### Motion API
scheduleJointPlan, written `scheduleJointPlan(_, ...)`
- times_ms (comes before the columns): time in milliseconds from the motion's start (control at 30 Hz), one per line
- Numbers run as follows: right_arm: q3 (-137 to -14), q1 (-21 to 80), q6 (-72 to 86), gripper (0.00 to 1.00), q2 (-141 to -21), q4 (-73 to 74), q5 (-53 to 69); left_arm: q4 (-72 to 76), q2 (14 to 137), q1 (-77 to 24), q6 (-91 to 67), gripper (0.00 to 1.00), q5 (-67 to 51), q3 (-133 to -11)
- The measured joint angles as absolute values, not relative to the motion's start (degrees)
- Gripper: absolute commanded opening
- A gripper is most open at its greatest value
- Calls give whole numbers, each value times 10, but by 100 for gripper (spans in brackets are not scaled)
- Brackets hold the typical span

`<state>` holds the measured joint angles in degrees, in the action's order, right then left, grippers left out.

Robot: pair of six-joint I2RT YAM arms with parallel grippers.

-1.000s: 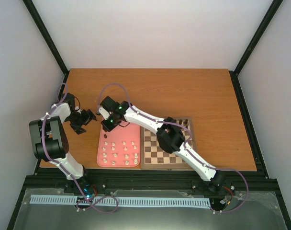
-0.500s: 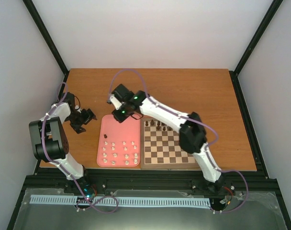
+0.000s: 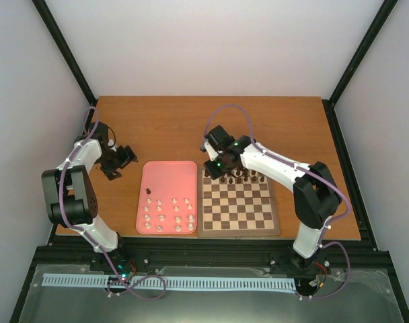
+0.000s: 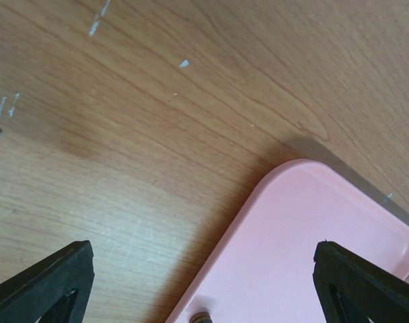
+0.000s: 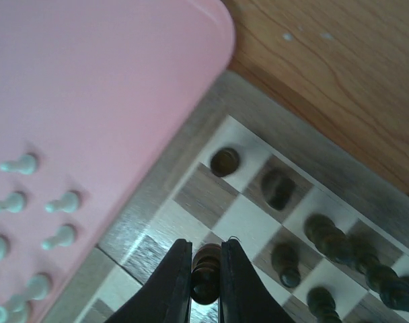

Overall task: Set up the chess pieces on the board
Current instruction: Place the chess piece on the chessboard.

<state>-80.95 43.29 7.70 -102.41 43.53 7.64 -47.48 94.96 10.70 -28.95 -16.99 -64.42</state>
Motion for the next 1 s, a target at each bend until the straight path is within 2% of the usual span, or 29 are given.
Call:
scheduleJointPlan(367,-729,420,78,4,-1011,390,76,-479,950,99,-280,100,-158,-650)
scheduleJointPlan(1000,-710,416,81,6,-1012,351,74,-480,950,98,-274,100,-154,-650)
